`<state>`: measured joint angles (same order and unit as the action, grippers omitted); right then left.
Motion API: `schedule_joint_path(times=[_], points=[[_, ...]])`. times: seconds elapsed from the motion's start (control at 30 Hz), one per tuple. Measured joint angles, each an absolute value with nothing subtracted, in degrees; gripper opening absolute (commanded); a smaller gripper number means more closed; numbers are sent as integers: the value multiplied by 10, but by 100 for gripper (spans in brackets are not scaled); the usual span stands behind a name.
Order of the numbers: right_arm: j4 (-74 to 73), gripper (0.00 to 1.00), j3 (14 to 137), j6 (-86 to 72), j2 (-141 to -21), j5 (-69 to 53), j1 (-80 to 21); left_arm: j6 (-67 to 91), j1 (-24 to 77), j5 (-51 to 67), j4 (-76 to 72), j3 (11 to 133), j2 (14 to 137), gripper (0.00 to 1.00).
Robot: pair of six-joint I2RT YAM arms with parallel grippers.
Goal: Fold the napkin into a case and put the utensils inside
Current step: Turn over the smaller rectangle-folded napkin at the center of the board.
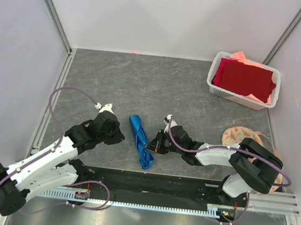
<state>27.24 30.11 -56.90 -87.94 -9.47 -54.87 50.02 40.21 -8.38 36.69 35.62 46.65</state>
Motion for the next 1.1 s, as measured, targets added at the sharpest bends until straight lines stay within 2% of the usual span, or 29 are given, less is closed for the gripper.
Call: schedule_joint_path(times=[0.13,0.2,0.3,0.33,0.43,0.53,0.67,0.73,0.9,1.1], points=[[317,11,261,-582,-870,-119,-524,496,402,-70,327,356,531,8],[330,13,242,-581,-867,-137,-503,493,402,-54,301,359,576,7],[331,29,225,-573,-866,-164,-467,487,401,-32,265,370,645,5],[329,41,222,-569,-866,-172,-456,485,401,-22,252,378,670,5],[259,58,222,-531,-847,-186,-415,484,401,6,218,406,722,5],[120,66,249,-476,-777,-153,-401,483,401,25,188,426,747,5],[-47,64,346,-406,-721,-91,-406,483,400,52,160,449,772,5],[-77,55,369,-393,-712,-75,-414,482,400,66,152,463,790,4],[-117,37,371,-401,-710,-42,-504,480,398,76,136,499,849,4],[-91,28,319,-436,-709,-30,-557,469,385,59,136,546,928,3]])
